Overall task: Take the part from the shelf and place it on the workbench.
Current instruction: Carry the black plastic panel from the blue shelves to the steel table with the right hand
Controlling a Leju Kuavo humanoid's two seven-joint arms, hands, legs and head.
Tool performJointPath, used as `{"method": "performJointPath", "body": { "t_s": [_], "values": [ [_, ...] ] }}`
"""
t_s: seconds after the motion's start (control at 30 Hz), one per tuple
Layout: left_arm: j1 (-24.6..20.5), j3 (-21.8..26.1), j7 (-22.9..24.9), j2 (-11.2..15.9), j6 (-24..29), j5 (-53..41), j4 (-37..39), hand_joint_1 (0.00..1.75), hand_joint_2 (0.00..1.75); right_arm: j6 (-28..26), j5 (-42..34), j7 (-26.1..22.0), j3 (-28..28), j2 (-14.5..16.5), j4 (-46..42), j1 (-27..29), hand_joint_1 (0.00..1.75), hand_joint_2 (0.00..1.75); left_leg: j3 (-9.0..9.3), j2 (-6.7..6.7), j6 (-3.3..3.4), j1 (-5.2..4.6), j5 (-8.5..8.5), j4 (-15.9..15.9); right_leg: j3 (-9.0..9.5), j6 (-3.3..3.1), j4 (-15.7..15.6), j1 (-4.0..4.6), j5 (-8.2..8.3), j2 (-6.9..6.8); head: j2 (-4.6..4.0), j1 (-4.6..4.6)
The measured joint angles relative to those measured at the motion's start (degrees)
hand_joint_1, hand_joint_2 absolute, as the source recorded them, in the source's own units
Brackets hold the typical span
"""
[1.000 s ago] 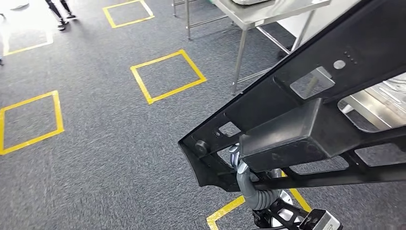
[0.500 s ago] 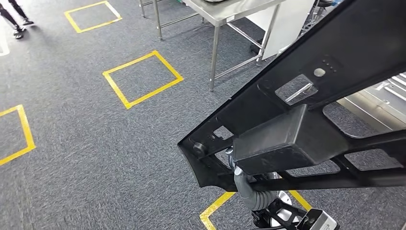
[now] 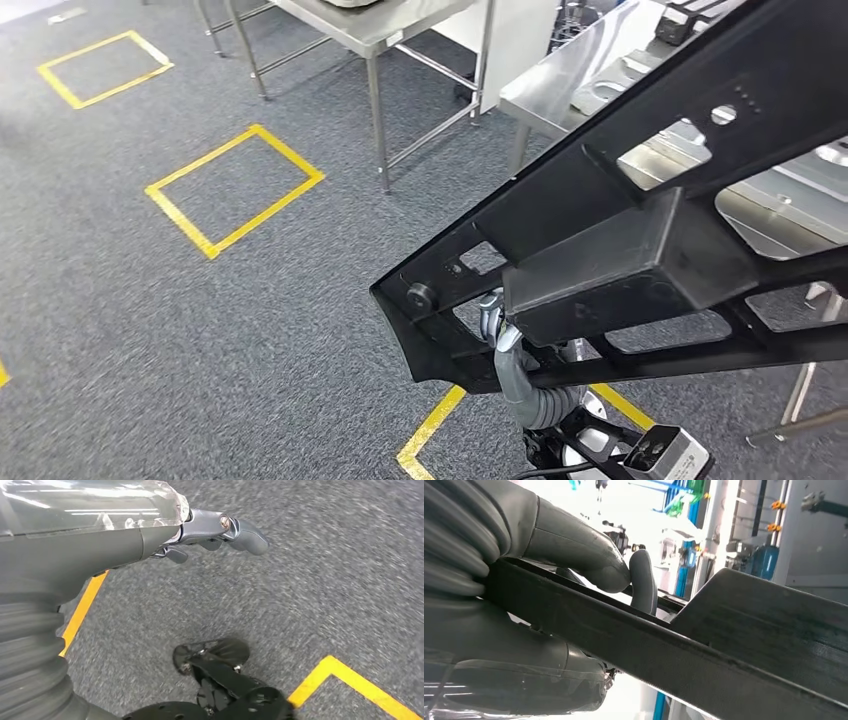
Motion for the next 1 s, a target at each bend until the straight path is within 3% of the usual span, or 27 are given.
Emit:
{"method": "performJointPath", "body": {
  "t_s": [0.03,0.1,0.17,0.23,0.3,0.37,0.4,0.43,0.47,0.53,0.6,0.67,0.73,0.8,0.87,0.9,0.93,1.0],
  "values": [
    [-0.01,0.00,-0.02,0.02,-0.02,0.00,0.00,0.00,1.75,0.00,-0.02,0.01,0.00,0.01,0.01,-0.08,1.75,1.75,1.29,-1.23,0.16,0.12,1.25,-3.26,-0.13,0.25,0.26,0.02,-0.10,0.68,0.00,0.00],
    [-0.03,0.00,-0.03,0.04,-0.09,0.00,0.00,0.00,1.75,0.00,-0.04,0.01,0.00,0.04,0.01,-0.24,1.75,1.75,2.44,-2.70,0.59,0.12,1.74,-6.13,-0.53,0.93,0.46,-0.08,-0.03,1.89,0.00,0.00],
    [-0.21,0.00,-0.04,0.00,-0.13,0.00,0.00,0.00,1.75,-0.02,-0.04,0.01,0.00,0.09,0.00,-0.31,1.75,1.75,2.58,-1.70,1.20,0.08,1.99,-6.53,-0.84,1.70,0.39,-0.25,0.20,2.82,0.00,0.00],
    [-0.42,0.01,-0.07,-0.08,-0.18,0.00,0.00,0.00,1.75,-0.08,-0.04,0.01,0.00,0.10,0.00,-0.40,1.75,1.75,2.79,-0.42,1.99,0.26,2.33,-7.08,-1.64,2.33,1.96,-0.11,-0.87,0.81,0.00,0.01],
    [-0.35,0.02,-0.08,-0.10,-0.21,0.00,0.00,0.00,1.75,-0.13,-0.04,0.01,0.01,0.11,0.00,-0.59,1.75,1.75,2.90,0.98,2.53,0.20,2.44,-7.39,-4.49,2.79,7.85,-0.06,-4.12,-2.74,0.00,0.02],
    [-0.11,0.02,-0.07,-0.09,-0.21,0.00,0.00,0.00,1.75,-0.13,-0.04,0.01,0.02,0.13,0.05,-0.66,1.75,1.75,2.87,2.46,2.66,0.07,2.35,-7.35,-7.92,3.13,14.69,-0.31,-6.84,-4.12,0.00,0.02],
    [-0.06,0.02,-0.07,-0.09,-0.21,0.00,0.00,0.00,1.75,-0.13,-0.04,0.01,0.02,0.13,0.11,-0.64,1.75,1.75,2.88,3.19,2.63,0.04,2.27,-7.32,-8.50,3.23,15.86,-0.40,-6.77,-4.32,0.00,0.02],
    [-0.08,0.02,-0.07,-0.09,-0.21,0.00,0.00,0.00,1.75,-0.13,-0.04,0.01,0.02,0.13,0.17,-0.64,1.75,1.75,2.93,3.88,2.56,0.04,2.19,-7.29,-7.92,3.25,14.80,-0.45,-5.66,-4.54,0.00,0.02],
    [-0.14,0.02,-0.07,-0.10,-0.21,0.00,0.00,0.00,1.75,-0.13,-0.04,0.01,0.02,0.13,0.22,-0.65,1.75,1.75,3.06,4.52,2.44,0.03,2.08,-7.27,-6.14,3.16,11.51,-0.45,-3.78,-5.01,0.00,0.02],
    [-0.26,0.02,-0.07,-0.12,-0.21,0.00,0.00,0.00,1.75,-0.13,-0.04,0.01,0.02,0.13,0.25,-0.74,1.75,1.75,3.40,5.63,2.03,-0.15,1.78,-7.22,-1.84,2.57,3.44,-0.10,-0.84,-7.30,0.00,0.02],
    [-0.31,0.02,-0.07,-0.13,-0.22,0.00,0.00,0.00,1.75,-0.13,-0.04,0.03,0.02,0.16,0.28,-0.86,1.75,1.75,3.66,6.58,1.44,-0.39,1.53,-7.22,-0.13,1.82,-0.05,0.39,-0.23,-8.50,0.00,0.01],
    [-0.43,0.02,-0.06,-0.13,-0.23,0.00,0.00,0.00,1.75,-0.13,-0.03,0.05,0.02,0.20,0.29,-0.87,1.75,1.75,3.91,7.57,0.79,-0.45,1.38,-7.49,-0.21,1.17,-0.26,0.44,-0.08,-7.21,0.00,0.01],
    [-0.61,0.03,-0.08,-0.13,-0.25,0.00,0.00,0.00,1.75,-0.10,0.00,0.08,0.02,0.26,0.22,-0.88,1.75,1.75,3.86,6.35,0.15,-0.29,0.34,-6.42,0.13,0.51,-0.93,0.08,0.33,-6.05,0.00,0.01],
    [-0.62,0.04,-0.11,-0.11,-0.25,0.00,0.00,0.00,1.75,-0.02,0.02,0.10,0.03,0.38,0.15,-0.95,1.75,1.75,1.73,3.43,-0.27,-0.12,-2.81,-0.91,0.37,0.03,-1.37,-0.17,0.64,-5.03,0.00,0.01],
    [-0.33,0.04,-0.09,-0.11,-0.23,0.00,0.00,0.00,1.75,0.04,0.02,0.12,0.03,0.46,0.16,-0.93,1.75,1.75,-1.94,2.08,-0.46,-0.11,-5.94,6.68,0.30,-0.14,-1.33,-0.11,0.69,-3.66,0.00,0.01],
    [-0.17,0.04,-0.07,-0.11,-0.23,0.00,0.00,0.00,1.75,0.04,0.02,0.12,0.03,0.48,0.16,-0.88,1.75,1.75,-3.09,1.93,-0.50,-0.10,-6.11,8.69,0.29,-0.14,-1.25,-0.06,0.68,-2.83,0.00,0.01],
    [-0.08,0.04,-0.05,-0.11,-0.23,0.00,0.00,0.00,1.75,0.04,0.02,0.13,0.02,0.48,0.17,-0.85,1.75,1.75,-3.24,1.85,-0.47,-0.11,-5.09,8.44,0.30,-0.12,-1.16,-0.04,0.66,-2.02,0.00,0.00],
    [-0.12,0.04,-0.04,-0.09,-0.23,0.00,0.00,0.00,1.75,0.04,0.02,0.14,0.02,0.48,0.17,-0.83,1.75,1.75,-0.90,0.91,-0.20,-0.07,-0.84,2.30,0.33,0.01,-0.89,-0.04,0.58,-0.51,0.00,0.00]
  ]
}}
